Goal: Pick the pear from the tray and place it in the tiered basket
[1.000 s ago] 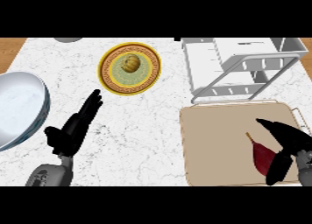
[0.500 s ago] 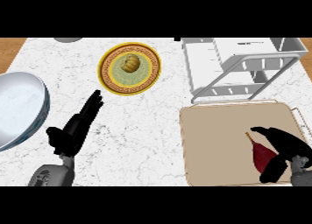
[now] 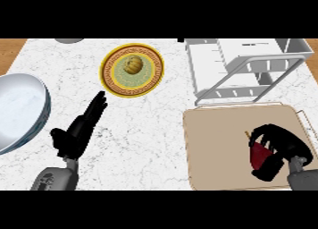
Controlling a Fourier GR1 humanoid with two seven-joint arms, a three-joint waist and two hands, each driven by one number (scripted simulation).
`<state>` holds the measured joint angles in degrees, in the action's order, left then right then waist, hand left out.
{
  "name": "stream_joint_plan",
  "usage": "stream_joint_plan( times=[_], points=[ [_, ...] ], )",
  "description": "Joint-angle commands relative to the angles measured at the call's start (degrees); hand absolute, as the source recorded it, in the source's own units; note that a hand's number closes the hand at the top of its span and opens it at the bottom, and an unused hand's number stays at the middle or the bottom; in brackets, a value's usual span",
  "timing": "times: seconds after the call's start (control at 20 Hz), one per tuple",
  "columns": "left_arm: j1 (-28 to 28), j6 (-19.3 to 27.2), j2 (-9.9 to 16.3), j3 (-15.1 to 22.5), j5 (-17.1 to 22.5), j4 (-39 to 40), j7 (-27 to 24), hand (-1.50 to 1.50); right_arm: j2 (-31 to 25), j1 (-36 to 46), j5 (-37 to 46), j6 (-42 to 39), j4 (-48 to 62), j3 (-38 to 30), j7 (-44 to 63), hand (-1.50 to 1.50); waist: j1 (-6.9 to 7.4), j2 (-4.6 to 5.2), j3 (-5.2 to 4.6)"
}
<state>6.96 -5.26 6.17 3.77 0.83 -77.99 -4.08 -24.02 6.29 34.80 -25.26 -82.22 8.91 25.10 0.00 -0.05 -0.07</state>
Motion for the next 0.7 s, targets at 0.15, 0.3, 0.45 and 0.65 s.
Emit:
stream_joint_plan(
  times=[0.15, 0.3, 0.45, 0.65],
  points=[
    [-0.18, 0.64, 0.29, -1.78, 0.26, 0.36, -0.37, 0.00, 8.73, -4.93, 7.03, 13.90, -1.21, -5.90, 21.08, 1.50, -2.92, -0.59, -0.22],
    [-1.30, 1.32, 1.41, -3.28, 0.50, 0.04, 0.24, 0.00, 9.47, -8.66, 10.81, 21.30, -0.93, -12.27, 32.24, 1.50, -6.81, -1.46, -0.63],
    [-3.06, 1.05, 0.97, -2.73, 0.42, 0.10, -0.80, 0.00, 14.72, -10.61, 17.59, 28.73, -5.47, -11.30, 42.33, 1.50, -4.93, -1.22, -0.60],
    [-2.26, 0.98, 1.23, -2.83, 0.40, -0.31, -0.40, 0.00, 19.62, -11.11, 29.25, 33.19, -13.23, -8.23, 51.91, 1.50, -3.48, -1.08, -0.67]
  ],
)
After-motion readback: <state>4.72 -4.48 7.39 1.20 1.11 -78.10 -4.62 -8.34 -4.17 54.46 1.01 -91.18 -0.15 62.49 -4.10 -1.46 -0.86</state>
